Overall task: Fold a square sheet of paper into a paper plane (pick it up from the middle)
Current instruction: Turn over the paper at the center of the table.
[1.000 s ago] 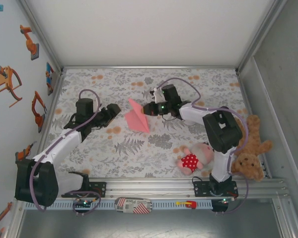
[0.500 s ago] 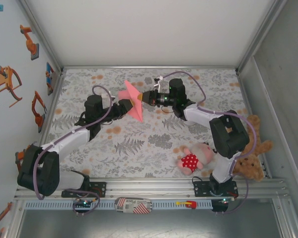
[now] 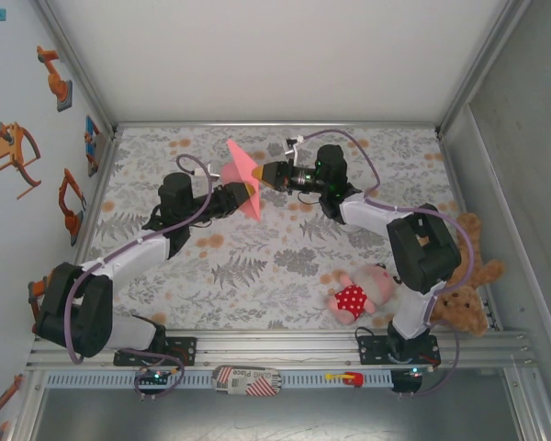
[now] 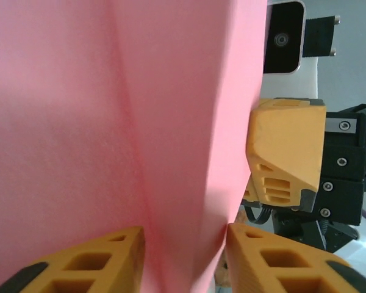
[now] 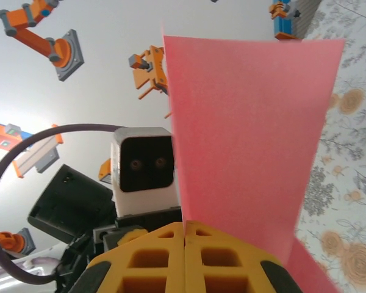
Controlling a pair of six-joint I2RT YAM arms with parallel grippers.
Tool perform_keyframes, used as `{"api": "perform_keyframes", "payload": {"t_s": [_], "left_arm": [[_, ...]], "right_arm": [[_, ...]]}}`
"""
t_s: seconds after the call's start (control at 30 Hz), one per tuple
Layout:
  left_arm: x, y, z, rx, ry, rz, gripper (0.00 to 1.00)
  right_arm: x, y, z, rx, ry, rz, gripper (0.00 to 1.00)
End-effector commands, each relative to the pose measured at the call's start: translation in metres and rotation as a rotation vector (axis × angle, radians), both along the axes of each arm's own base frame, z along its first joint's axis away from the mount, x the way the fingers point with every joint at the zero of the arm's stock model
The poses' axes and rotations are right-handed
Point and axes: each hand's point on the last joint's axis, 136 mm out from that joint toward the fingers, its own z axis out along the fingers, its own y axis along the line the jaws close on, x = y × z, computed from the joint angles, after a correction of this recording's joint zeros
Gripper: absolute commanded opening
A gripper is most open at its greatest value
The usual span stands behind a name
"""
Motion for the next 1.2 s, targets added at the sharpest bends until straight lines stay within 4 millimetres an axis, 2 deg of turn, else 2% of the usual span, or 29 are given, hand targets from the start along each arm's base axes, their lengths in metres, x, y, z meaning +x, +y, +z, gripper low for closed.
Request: {"api": "perform_keyframes", "payload": {"t_s": [0.0,0.33,0.47,0.57,0.7,0.87,1.0,1.07,1.17], "left_arm": [[-0.002,-0.006,0.027,-0.057,-0.111,-0.039,0.36],[-0.004,-0.006,0.032,-0.069,-0.136,-0.043,0.21],[-0.002,-0.006,0.030,-0.061,-0.128,-0.039,0.14],[-0.001,-0.006,0.023,-0.032,-0.097,-0.037,0.11],[-0.001,-0.004,0.017,-0.007,-0.082,-0.028,0.11],[-0.001,0.003,0.005,0.067,-0.067,-0.007,0.11],[-0.002,0.017,-0.015,0.233,-0.032,0.036,0.11],[-0.001,0.031,-0.030,0.382,-0.009,0.080,0.11],[-0.001,0.057,-0.050,0.675,0.009,0.141,0.11]], "right_arm": [[-0.003,-0.001,0.012,0.052,-0.014,0.024,0.00],[0.000,-0.005,0.007,0.046,0.002,0.009,0.00],[0.001,-0.006,0.004,0.043,0.005,0.008,0.04],[0.002,-0.009,0.003,0.039,-0.001,-0.003,0.14],[0.009,-0.023,-0.002,0.031,0.014,-0.052,0.34],[0.021,-0.047,-0.014,-0.005,0.002,-0.129,0.40],[0.027,-0.067,-0.026,-0.076,-0.007,-0.198,0.41],[0.029,-0.076,-0.034,-0.145,-0.023,-0.237,0.41],[0.029,-0.096,-0.053,-0.343,-0.052,-0.321,0.41]]}}
